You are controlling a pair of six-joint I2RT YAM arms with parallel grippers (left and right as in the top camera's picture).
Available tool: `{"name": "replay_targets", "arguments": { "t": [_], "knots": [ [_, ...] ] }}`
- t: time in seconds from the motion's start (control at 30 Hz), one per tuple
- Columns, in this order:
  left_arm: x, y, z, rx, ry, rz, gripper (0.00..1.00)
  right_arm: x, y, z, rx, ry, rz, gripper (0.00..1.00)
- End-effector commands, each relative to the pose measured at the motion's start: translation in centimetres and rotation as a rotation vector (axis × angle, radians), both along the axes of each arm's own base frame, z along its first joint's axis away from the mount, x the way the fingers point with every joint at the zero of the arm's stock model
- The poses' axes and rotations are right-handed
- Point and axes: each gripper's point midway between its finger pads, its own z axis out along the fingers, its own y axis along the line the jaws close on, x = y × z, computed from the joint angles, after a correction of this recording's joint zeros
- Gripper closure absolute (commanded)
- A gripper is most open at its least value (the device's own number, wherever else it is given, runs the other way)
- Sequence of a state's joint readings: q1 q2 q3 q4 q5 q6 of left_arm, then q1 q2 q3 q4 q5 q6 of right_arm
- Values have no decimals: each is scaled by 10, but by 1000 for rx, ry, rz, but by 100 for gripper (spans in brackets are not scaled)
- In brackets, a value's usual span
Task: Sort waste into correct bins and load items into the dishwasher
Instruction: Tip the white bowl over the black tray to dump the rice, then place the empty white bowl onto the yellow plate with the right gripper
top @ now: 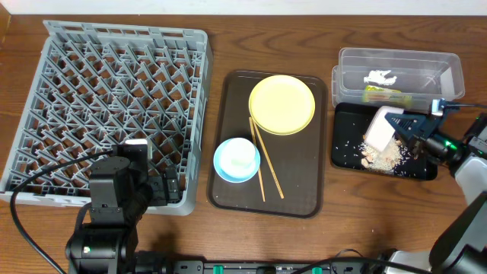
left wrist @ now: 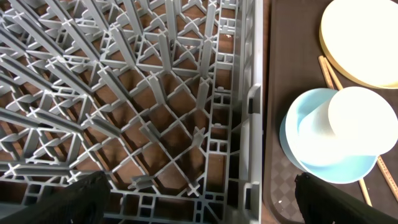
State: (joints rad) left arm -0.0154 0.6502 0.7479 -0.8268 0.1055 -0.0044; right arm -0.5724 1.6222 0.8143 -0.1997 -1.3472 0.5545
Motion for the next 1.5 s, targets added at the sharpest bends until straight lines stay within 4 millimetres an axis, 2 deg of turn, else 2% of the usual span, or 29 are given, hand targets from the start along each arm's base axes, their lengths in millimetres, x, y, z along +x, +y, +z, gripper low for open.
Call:
{"name": "replay_targets", "arguments": {
  "t": [0.0, 0.2, 0.67, 1.07, 1.17, 1.3, 1.47],
  "knots": [
    [2, -2, 10, -16, -25, 4, 3, -4, 1, -6, 135, 60, 22, 99],
    [2, -2, 10, -16, -25, 4, 3, -5, 3, -7, 225, 4, 87, 99],
    [2, -2, 10, -15, -25, 4, 3, 1, -3, -6, 258, 46, 75, 99],
    [2, -2, 10, -16, -26, 4, 3, 11, -48, 12, 313, 94, -32, 99],
    [2, -2, 10, -15, -25, 4, 3, 13, -54, 16, 306, 81, -42, 99],
    [2, -2, 10, -15, -25, 4, 3, 14, -48, 17, 275, 46, -21, 99],
    [2, -2, 10, -15, -25, 4, 3, 18, -17, 16, 204, -35, 76, 99]
  ]
}}
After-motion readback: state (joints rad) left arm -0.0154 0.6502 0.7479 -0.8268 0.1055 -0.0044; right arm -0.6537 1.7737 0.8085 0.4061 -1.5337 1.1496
